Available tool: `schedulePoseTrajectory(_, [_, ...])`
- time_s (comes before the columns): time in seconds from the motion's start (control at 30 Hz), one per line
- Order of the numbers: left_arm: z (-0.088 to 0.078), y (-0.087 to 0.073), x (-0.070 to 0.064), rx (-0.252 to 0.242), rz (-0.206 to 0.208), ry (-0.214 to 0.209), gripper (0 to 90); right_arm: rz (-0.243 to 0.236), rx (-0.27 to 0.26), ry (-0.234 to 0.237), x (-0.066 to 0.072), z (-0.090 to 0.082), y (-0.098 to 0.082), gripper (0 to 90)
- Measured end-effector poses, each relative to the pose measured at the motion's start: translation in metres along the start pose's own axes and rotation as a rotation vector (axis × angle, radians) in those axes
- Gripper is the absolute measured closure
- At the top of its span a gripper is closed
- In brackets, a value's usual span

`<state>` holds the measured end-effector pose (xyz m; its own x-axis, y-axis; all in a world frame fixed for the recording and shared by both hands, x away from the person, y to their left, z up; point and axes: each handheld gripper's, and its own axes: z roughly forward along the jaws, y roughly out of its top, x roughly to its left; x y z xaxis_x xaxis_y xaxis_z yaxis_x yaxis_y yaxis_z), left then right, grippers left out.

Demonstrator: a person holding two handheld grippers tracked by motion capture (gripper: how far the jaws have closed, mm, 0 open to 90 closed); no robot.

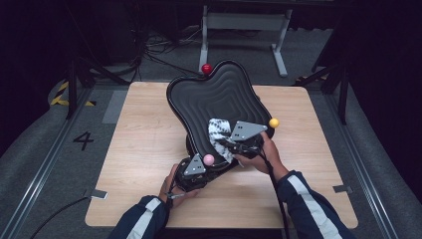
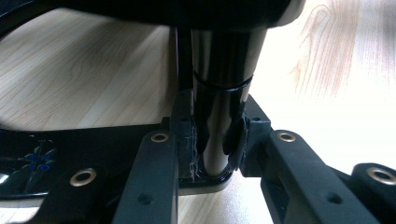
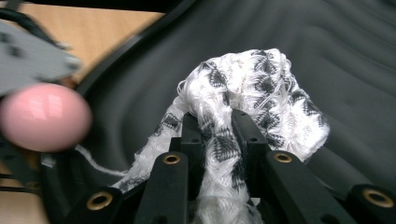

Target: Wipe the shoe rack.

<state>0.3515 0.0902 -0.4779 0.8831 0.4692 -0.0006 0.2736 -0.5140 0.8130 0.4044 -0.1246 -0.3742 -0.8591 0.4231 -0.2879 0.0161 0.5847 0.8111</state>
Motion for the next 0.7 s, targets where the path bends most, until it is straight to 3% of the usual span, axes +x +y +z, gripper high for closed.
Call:
schedulePoseTrajectory(0.43, [0.0,0.0,0.0,0.007,-0.001,-0.006,73.3,0.142,0.036,-0.156,-0.046,-0.018,-0.028,77.5])
schedulePoseTrajectory(0.57, [0.0,0.0,0.0,0.009,-0.009,-0.009,73.3,0.175,0.046,-0.207,-0.056,-0.022,-0.035,77.5])
schedulePoseTrajectory(0.7, [0.0,0.0,0.0,0.01,-0.006,-0.009,73.2,0.187,0.077,-0.287,-0.064,-0.026,-0.04,77.4])
